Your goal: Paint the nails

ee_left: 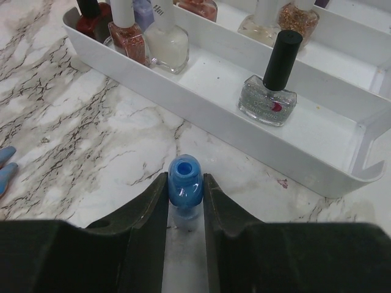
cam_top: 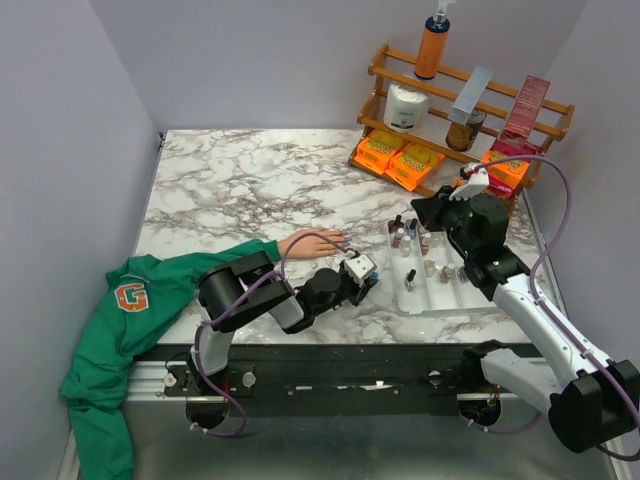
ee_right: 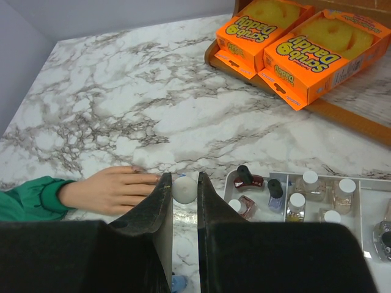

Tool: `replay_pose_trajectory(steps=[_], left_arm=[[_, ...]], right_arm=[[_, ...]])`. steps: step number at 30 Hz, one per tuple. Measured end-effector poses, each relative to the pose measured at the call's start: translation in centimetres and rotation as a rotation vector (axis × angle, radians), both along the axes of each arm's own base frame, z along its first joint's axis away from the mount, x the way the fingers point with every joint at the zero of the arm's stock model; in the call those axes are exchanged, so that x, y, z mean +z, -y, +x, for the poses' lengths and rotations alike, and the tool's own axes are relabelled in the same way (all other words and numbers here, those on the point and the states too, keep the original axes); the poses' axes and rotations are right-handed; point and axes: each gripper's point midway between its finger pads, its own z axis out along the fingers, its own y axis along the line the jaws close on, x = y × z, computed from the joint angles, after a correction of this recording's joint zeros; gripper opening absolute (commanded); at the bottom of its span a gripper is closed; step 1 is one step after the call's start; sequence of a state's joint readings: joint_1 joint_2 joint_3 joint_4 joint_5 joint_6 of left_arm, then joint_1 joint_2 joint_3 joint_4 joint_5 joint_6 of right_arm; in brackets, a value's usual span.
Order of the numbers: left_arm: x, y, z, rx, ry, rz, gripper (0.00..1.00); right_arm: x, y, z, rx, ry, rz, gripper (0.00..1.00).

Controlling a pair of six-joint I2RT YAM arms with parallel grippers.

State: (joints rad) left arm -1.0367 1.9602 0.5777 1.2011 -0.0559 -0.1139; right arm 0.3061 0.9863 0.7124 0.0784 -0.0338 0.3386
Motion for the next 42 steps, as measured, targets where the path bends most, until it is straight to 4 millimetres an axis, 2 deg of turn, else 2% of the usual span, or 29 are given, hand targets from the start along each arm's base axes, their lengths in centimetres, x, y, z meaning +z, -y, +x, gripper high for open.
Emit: replay_pose_trajectory(steps=[3, 6, 7, 13, 17, 21, 25, 27, 30, 35, 38, 42], left_arm=[[0.0, 0.0, 0.0, -0.004, 0.001, 0.0, 0.26], [0.0, 0.1, -0.1, -0.007, 0.001, 0.0, 0.12], [0.0, 0.1, -0.1, -0.008, 0.001, -0.001, 0.01], [0.0, -0.1, -0.6, -0.047, 0.042, 0.024, 0.0], [0.4, -1.1, -1.0, -0.106, 0.119, 0.113, 0.0], [2.7, -2.3, -1.1, -0.197, 0.169, 0.168, 0.0], [6.5, -3.1, 1.4, -0.267, 0.154, 0.232, 0.0], [7.9, -3.7, 2.3, -0.309, 0.145, 0.282, 0.0], [9.1, -4.1, 2.0, -0.399, 0.112, 0.351, 0.0], [10.5, -5.2, -0.2, -0.553, 0.011, 0.44, 0.0], [12.1, -5.3, -1.4, -0.621, -0.02, 0.44, 0.0], [13.1, -5.5, -2.8, -0.669, -0.077, 0.425, 0.0]], right_arm=[[0.1, 0.0, 0.0, -0.001, 0.002, 0.001, 0.01], [0.2, 0.1, -0.1, -0.001, 0.005, 0.001, 0.01], [0.3, 0.1, -0.2, -0.001, 0.006, 0.001, 0.01], [0.2, 0.4, -0.4, -0.002, 0.001, -0.019, 0.01], [1.3, 0.6, -0.7, 0.016, 0.009, -0.064, 0.01], [4.1, 0.3, -1.5, 0.08, 0.063, -0.127, 0.01], [7.5, -0.7, -3.1, 0.192, 0.132, -0.177, 0.01], [8.4, -1.5, -3.9, 0.261, 0.159, -0.194, 0.01], [7.9, -2.9, -4.9, 0.359, 0.157, -0.206, 0.01], [5.6, -5.3, -6.4, 0.516, 0.109, -0.18, 0.01], [4.0, -6.6, -7.3, 0.601, 0.068, -0.152, 0.01], [2.7, -7.8, -8.8, 0.688, 0.029, -0.097, 0.01]])
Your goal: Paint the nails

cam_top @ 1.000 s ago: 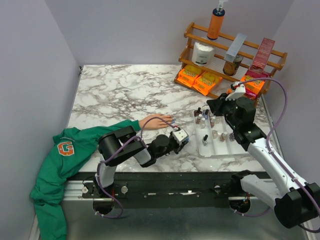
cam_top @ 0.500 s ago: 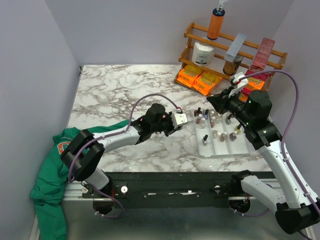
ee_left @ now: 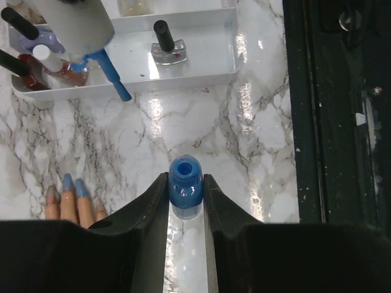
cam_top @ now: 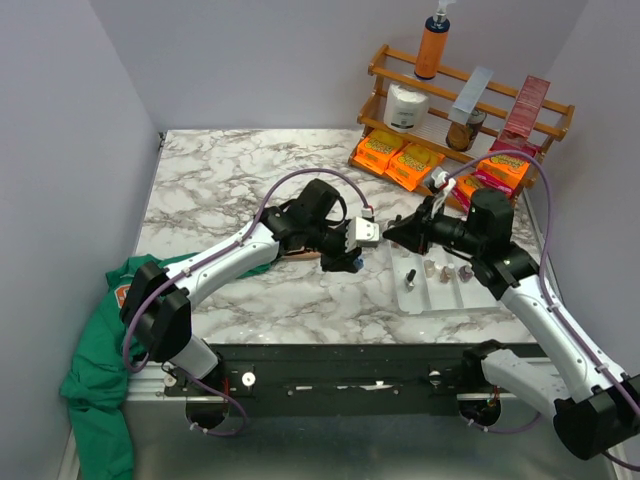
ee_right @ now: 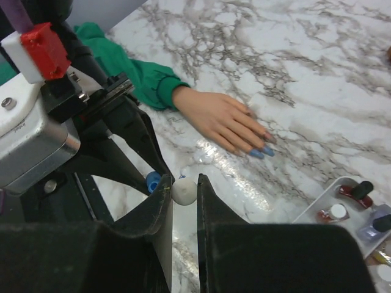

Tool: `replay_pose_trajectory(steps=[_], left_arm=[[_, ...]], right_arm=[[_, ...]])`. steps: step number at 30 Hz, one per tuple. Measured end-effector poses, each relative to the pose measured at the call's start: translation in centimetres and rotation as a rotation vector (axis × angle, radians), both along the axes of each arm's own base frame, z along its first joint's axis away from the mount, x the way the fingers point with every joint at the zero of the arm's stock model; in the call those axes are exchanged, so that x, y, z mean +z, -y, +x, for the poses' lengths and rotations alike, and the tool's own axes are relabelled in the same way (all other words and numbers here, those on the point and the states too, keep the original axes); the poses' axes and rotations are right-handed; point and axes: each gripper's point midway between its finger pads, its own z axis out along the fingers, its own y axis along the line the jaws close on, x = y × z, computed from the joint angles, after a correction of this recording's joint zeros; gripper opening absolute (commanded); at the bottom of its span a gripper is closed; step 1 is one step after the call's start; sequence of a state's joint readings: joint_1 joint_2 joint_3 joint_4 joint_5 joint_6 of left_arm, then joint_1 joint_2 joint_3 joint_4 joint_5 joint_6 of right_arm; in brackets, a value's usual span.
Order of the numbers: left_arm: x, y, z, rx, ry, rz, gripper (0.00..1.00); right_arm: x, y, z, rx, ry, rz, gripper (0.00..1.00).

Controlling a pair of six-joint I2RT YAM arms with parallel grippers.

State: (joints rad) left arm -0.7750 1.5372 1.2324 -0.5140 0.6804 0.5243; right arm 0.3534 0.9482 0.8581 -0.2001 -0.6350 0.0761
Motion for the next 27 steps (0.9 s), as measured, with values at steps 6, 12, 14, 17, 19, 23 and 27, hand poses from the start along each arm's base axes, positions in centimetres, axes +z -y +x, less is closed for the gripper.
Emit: replay_pose_trajectory(steps=[6, 12, 14, 17, 19, 23, 27], left_arm=[[-0.3, -0.5, -1.4, -0.006, -0.083, 0.022, 0.0], [-0.2, -0.5, -1.7, 0.006, -0.12, 0.018, 0.0], [-0.1, -0.4, -1.9, 0.013, -0.137, 0.015, 0.0], [0.0, -0.3, -2.0, 0.024, -0.155, 0.013, 0.0], [0.0, -0.3, -2.0, 0.028, -0.162, 0.011, 0.0], [0.1, -0.3, -2.0, 0.033, -0.172, 0.011, 0.0], [0.1, -0.2, -2.0, 0.034, -0.173, 0.01, 0.0]], right_arm=[[-0.2, -1.0, -1.5, 0.054, -0.032, 0.079, 0.01], [0.1, -1.9, -2.3, 0.097, -0.03, 0.119, 0.01], [0.0, -2.3, -2.6, 0.113, -0.029, 0.126, 0.01], [0.0, -2.7, -3.0, 0.131, -0.031, 0.126, 0.01], [-0.1, -2.8, -3.1, 0.135, -0.03, 0.125, 0.01], [-0.1, -2.9, -3.2, 0.142, -0.026, 0.122, 0.01], [-0.4, -2.9, -3.3, 0.147, -0.026, 0.111, 0.01]])
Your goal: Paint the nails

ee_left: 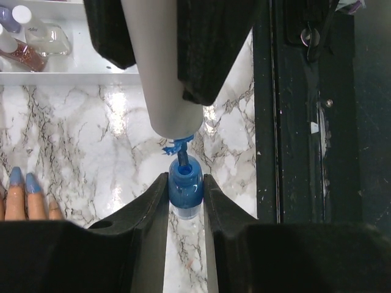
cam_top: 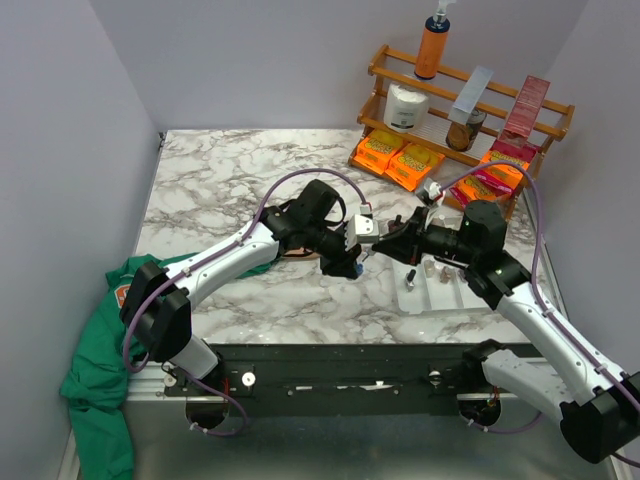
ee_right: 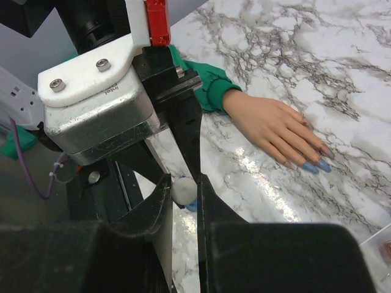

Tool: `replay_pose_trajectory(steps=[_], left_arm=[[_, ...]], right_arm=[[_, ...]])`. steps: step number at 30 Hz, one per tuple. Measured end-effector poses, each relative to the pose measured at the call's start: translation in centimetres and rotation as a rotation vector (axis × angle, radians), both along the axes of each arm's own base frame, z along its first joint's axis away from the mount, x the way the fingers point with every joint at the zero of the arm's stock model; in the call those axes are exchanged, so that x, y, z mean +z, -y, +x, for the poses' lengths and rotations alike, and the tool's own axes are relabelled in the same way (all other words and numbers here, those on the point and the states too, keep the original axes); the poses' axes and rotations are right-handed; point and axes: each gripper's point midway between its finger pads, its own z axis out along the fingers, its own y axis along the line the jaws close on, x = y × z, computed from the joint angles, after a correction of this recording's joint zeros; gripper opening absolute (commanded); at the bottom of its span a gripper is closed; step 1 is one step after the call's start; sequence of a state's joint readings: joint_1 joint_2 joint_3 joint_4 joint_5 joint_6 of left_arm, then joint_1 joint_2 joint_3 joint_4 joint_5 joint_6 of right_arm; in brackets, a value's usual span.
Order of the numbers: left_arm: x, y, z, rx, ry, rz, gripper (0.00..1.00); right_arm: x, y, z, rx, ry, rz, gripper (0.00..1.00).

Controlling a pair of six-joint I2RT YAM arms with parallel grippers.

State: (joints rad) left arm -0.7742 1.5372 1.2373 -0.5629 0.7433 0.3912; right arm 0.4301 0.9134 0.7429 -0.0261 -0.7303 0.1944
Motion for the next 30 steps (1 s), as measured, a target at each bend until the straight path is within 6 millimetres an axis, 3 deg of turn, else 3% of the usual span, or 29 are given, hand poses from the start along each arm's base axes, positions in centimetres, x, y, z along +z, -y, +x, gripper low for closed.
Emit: replay_pose_trajectory(steps=[24, 30], left_arm=[[1.2, 0.5, 0.3, 0.007, 0.002, -0.027, 0.0], [1.7, 0.8, 0.5, 0.019, 0.002, -0.039, 0.0]], right_arm=[[-1.5, -0.3, 0.0, 0.007, -0.029, -0.024, 0.01], [-3.0, -0.7, 0.1, -0.001, -0.056, -0.028, 0.01]])
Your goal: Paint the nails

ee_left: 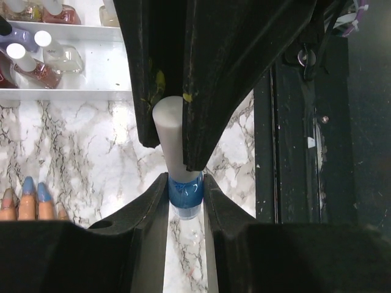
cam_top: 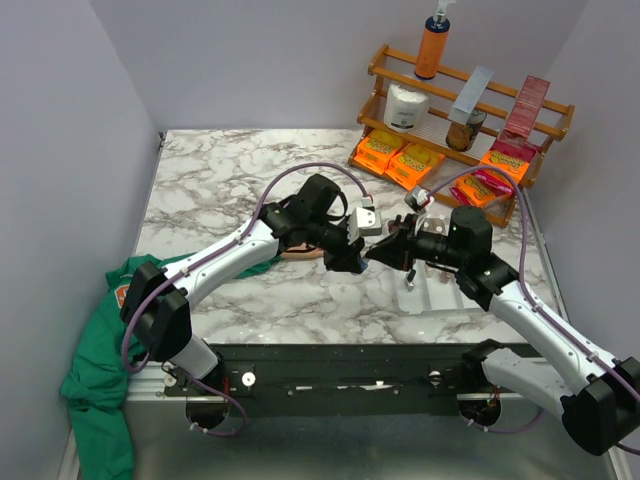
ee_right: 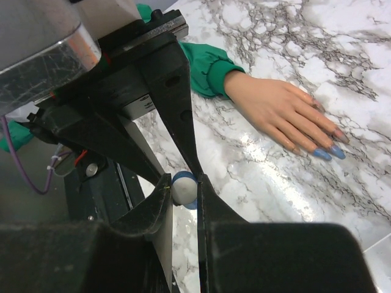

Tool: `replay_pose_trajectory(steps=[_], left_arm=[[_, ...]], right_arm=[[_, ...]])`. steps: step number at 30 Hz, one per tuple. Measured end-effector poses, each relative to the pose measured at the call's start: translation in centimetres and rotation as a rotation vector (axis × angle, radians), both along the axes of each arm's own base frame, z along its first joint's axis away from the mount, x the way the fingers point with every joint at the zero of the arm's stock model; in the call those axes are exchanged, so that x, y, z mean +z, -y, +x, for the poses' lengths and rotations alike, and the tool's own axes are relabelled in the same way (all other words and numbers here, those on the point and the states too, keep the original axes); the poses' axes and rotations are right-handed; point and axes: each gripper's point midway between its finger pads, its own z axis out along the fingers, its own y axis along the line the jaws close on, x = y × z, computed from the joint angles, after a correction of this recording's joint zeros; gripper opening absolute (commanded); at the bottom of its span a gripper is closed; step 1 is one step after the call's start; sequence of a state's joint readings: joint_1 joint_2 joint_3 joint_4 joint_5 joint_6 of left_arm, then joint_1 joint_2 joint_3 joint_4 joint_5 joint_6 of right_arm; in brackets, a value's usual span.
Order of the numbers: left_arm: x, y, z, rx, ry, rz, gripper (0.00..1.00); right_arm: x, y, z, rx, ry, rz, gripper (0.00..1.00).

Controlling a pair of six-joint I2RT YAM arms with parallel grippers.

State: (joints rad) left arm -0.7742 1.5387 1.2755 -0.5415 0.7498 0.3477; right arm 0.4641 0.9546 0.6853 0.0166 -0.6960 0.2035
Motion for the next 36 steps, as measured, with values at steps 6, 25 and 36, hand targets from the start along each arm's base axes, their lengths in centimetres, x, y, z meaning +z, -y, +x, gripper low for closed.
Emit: replay_pose_trajectory(steps=[6, 25, 36], left_arm=[[0.2, 0.1, 0.2, 0.024, -0.024, -0.003, 0.0], [-0.2, -0.1, 3.4, 0.188, -0.037, 0.014, 0.0], [-0.1, 0.4, 4.7, 0.213, 0.041, 0.006, 0.0]], right_arm=[[-0.1, -0.4, 0.1, -0.01, 0.015, 0.014, 0.01], [-0.8, -0.4, 3.4, -0.311, -0.1, 0.006, 0.01], [-1.2, -0.2, 3.8, -0.423, -0.23, 0.039, 0.58]])
